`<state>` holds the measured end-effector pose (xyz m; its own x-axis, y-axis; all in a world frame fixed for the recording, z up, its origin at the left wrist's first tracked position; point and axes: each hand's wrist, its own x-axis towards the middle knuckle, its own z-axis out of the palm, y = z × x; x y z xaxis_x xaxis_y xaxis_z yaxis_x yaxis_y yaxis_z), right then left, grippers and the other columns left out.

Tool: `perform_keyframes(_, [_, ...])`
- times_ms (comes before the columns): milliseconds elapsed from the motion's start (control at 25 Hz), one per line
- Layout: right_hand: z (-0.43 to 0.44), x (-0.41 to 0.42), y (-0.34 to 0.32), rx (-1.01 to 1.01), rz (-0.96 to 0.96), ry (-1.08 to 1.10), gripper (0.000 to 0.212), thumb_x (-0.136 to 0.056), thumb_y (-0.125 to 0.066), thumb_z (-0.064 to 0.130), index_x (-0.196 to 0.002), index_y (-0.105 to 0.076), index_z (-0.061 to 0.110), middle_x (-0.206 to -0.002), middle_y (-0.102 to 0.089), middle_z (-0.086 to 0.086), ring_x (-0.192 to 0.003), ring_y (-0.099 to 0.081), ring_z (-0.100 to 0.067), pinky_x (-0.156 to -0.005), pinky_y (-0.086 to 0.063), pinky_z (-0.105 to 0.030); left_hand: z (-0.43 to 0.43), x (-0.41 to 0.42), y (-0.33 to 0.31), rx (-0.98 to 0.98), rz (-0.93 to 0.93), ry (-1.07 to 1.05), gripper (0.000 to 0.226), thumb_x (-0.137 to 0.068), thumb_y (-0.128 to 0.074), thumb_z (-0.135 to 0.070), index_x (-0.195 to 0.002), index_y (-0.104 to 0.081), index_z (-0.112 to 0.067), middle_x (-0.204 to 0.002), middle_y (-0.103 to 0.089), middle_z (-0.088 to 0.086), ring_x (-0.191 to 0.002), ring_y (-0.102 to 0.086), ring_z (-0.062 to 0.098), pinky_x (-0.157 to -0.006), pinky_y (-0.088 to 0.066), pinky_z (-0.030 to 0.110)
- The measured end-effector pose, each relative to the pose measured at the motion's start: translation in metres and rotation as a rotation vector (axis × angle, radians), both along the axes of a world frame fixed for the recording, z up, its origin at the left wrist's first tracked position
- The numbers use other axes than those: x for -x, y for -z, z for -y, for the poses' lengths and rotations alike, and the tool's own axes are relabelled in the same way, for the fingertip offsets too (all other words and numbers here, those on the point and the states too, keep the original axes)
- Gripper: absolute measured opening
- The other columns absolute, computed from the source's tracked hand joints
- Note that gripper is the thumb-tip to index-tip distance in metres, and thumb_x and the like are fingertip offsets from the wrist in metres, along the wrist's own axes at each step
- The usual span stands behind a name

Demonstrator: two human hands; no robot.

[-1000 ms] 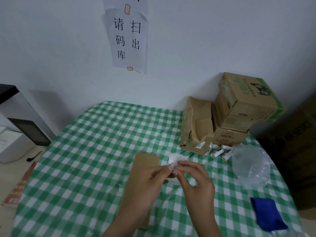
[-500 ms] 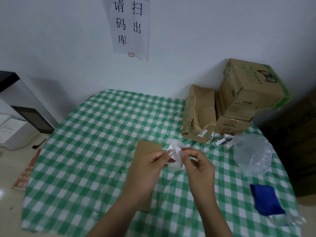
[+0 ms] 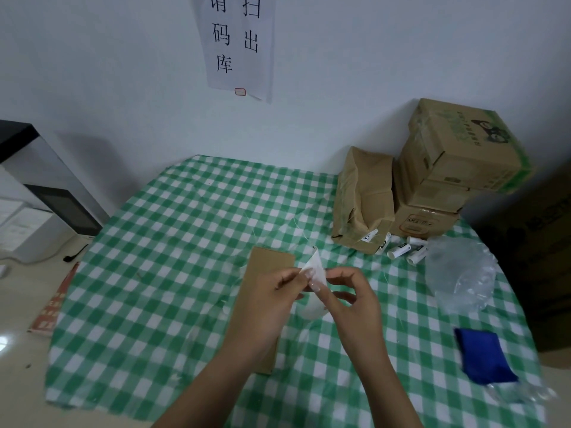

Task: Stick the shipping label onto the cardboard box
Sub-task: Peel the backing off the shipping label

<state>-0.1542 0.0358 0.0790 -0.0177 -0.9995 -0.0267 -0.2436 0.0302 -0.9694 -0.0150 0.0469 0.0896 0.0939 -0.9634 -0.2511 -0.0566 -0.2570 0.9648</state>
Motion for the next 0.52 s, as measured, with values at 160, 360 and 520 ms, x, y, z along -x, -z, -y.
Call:
perform_keyframes(160, [0.002,0.005,0.003,-0.062,0.122,0.047,0.016,-0.086,-0.07,0.02,-0.076,-0.062,0.011,-0.075,-0.068,0.002,-0.071,-0.064,-0.011,-0.068,-0.052,-0.035,-0.001,-0.001,-0.001,-0.042,-0.055,-0.057,0.02,-0.092,-0.061,-0.041,-0.086,-0.078,-0.031,-0.089,-0.079,-0.007,-0.089,-0.074,0.011,-0.096,-0.054,0.044])
perform_keyframes(360, [0.004,0.014,0.012,-0.141,0.264,0.176,0.023,-0.087,-0.07,0.021,-0.084,-0.061,-0.001,-0.09,-0.064,-0.028,-0.078,-0.061,-0.028,-0.082,-0.055,-0.045,0.003,-0.001,-0.001,-0.126,-0.225,-0.135,0.02,-0.096,-0.058,-0.026,-0.089,-0.072,-0.014,-0.083,-0.079,0.006,-0.084,-0.077,0.022,-0.09,-0.058,0.047])
perform_keyframes(520, [0.004,0.016,0.01,-0.19,0.371,0.229,0.009,-0.09,-0.064,0.016,-0.089,-0.067,0.007,-0.08,-0.075,0.001,-0.077,-0.07,-0.011,-0.07,-0.058,-0.022,0.007,0.002,-0.005,-0.199,-0.341,-0.177,0.02,-0.099,-0.053,-0.022,-0.087,-0.064,-0.012,-0.073,-0.079,0.004,-0.074,-0.076,0.017,-0.084,-0.058,0.039])
